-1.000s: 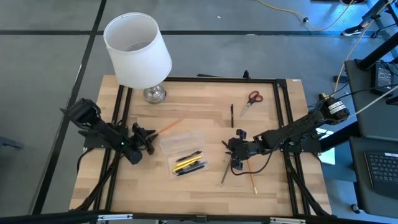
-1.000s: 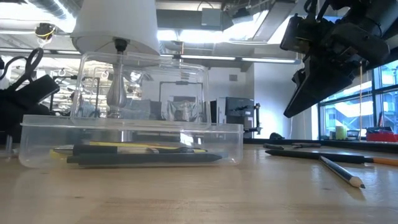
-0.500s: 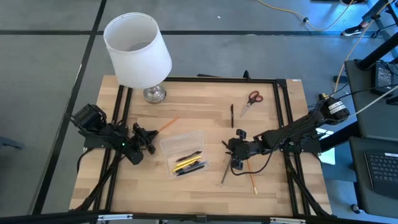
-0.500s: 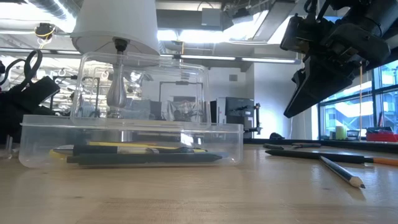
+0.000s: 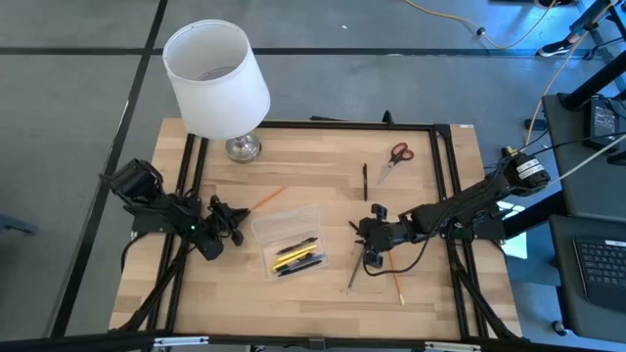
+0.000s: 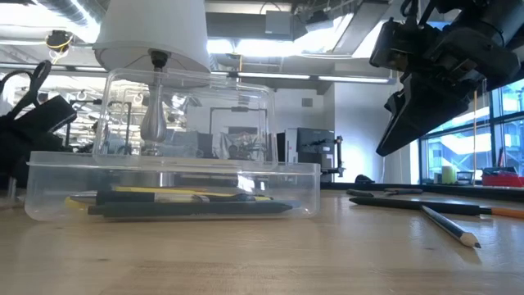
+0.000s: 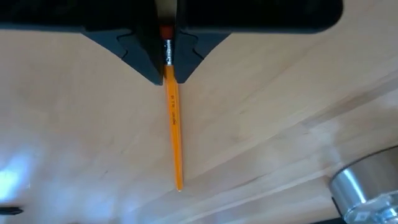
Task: Pick & place school supplies into a supply box
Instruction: Put the top orange pencil into the transparent supply box
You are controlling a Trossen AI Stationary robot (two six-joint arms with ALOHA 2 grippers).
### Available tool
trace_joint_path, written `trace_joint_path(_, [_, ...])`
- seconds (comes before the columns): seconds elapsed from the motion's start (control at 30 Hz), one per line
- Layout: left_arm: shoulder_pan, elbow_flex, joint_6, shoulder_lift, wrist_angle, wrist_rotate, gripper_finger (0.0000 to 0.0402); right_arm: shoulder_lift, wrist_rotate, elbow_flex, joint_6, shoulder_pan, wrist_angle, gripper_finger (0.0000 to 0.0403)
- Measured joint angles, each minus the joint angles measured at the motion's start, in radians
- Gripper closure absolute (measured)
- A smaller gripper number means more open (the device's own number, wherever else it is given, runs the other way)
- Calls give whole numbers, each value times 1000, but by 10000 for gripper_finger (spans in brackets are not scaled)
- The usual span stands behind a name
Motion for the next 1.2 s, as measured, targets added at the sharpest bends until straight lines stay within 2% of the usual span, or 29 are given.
trace_joint_path(0.43, [1, 0, 115, -161, 10, -185, 390, 0, -5, 0, 1, 0, 0, 287])
trace_joint_path(0.6, [1, 0, 239, -270, 60, -257, 390, 0, -5, 0, 1, 0, 1, 287])
trace_joint_path(0.7, [1, 0, 370, -334, 124, -314, 390, 0, -6, 0, 1, 0, 1, 287])
trace_joint_path(0.83, [1, 0, 643, -422, 255, -371, 389, 0, -6, 0, 1, 0, 1, 287])
trace_joint_path(1.0, [1, 18, 990, -512, 468, -303, 389, 0, -6, 0, 1, 0, 2, 287])
trace_joint_path(1.2, [1, 158, 1304, -560, 500, -230, 389, 0, -6, 0, 1, 0, 2, 287])
